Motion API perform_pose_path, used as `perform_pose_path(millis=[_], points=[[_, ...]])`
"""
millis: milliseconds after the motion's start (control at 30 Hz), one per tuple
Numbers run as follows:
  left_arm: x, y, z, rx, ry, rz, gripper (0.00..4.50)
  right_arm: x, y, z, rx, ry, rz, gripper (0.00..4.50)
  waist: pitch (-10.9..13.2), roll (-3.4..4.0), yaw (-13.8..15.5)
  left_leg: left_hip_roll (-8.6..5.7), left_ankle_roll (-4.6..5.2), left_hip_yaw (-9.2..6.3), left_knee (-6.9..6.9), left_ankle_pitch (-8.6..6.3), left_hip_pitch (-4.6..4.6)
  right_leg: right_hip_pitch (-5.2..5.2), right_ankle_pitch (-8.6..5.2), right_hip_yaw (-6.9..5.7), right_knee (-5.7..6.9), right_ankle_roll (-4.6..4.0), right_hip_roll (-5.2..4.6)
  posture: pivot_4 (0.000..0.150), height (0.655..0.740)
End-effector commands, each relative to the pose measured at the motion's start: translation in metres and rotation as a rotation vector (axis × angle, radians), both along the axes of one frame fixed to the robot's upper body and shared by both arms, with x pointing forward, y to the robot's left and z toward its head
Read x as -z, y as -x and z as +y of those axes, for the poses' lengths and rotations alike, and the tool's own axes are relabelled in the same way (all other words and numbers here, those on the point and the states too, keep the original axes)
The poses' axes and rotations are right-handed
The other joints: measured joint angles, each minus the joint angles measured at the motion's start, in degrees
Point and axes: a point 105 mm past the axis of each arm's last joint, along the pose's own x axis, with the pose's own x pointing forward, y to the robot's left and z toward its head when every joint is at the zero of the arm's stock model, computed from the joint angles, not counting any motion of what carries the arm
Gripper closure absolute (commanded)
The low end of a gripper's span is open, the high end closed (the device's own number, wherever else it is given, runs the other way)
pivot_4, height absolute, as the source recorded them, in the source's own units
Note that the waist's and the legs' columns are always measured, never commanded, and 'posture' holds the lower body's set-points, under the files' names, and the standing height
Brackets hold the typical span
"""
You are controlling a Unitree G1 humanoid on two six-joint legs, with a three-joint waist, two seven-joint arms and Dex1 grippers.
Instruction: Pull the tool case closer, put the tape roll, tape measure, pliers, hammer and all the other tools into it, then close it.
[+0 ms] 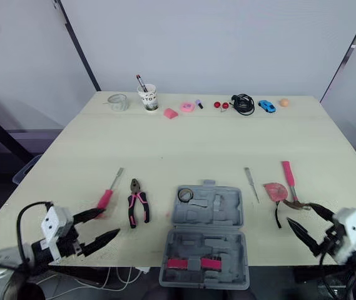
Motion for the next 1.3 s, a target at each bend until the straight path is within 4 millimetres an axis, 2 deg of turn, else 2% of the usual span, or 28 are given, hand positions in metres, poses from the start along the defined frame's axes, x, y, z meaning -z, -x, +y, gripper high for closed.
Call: perform_pose_path(millis=[33,300,533,667,800,1133,1233,1300], points=[[-0.014,-0.001,-0.029,0.180,-0.035,-0.036,0.12,-0.008,-0.017,0.014,0.019,-0.027,0.018,0.00,0.01,0.02,-0.02,0.00,0.00,0.00,0.00,0.00,-0.02,-0.01,0.00,0.00,-0.01,0.00,0.00,0.150,0.7400],[-0.043,-0.013,-0.073,0.416,-0.027,-0.105,0.12,0.004,-0.045,0.027,0.103,0.037,0.042,0.00,0.03,0.02,0.08,-0.23,0.01,-0.02,0.01,0.01,-0.09,0.00,0.01,-0.05,-0.05,0.02,0.07,0.150,0.7400],[-0.064,-0.015,-0.097,0.543,-0.011,-0.130,0.12,0.023,-0.044,0.033,0.166,0.058,0.085,0.00,0.05,0.03,-0.04,-0.33,0.02,0.00,0.00,0.01,-0.11,0.00,0.01,-0.04,-0.03,0.05,0.20,0.150,0.7400],[-0.080,-0.016,-0.114,0.626,0.011,-0.151,0.12,0.041,-0.041,0.033,0.246,0.047,0.153,0.00,0.05,0.03,0.00,-0.34,0.02,0.00,0.02,0.01,-0.12,0.01,0.01,-0.04,-0.01,0.05,0.22,0.150,0.7400],[-0.091,-0.015,-0.123,0.689,0.022,-0.151,0.12,0.054,-0.040,0.038,0.285,-0.002,0.220,0.00,0.06,0.03,-0.19,-0.34,0.02,-0.02,0.02,0.01,-0.11,0.00,0.02,0.02,-0.01,0.08,0.25,0.150,0.7400],[-0.101,-0.017,-0.133,0.731,0.019,-0.175,0.12,0.067,-0.048,0.037,0.362,-0.024,0.272,0.00,0.06,0.03,-0.19,-0.33,0.02,-0.02,0.02,0.01,-0.12,0.00,0.09,0.02,-0.02,0.21,0.30,0.150,0.7400],[-0.101,-0.017,-0.135,0.739,0.020,-0.179,0.00,0.067,-0.053,0.038,0.390,-0.067,0.268,0.66,0.06,0.02,-0.19,-0.33,0.02,-0.02,0.02,0.01,-0.12,0.00,0.09,0.02,-0.02,0.21,0.31,0.150,0.7400],[-0.101,-0.016,-0.136,0.745,0.019,-0.180,0.00,0.067,-0.053,0.038,0.389,-0.062,0.268,1.70,0.06,0.02,-0.20,-0.33,0.02,-0.02,0.03,0.01,-0.12,0.00,0.09,0.02,-0.02,0.21,0.31,0.150,0.7400]])
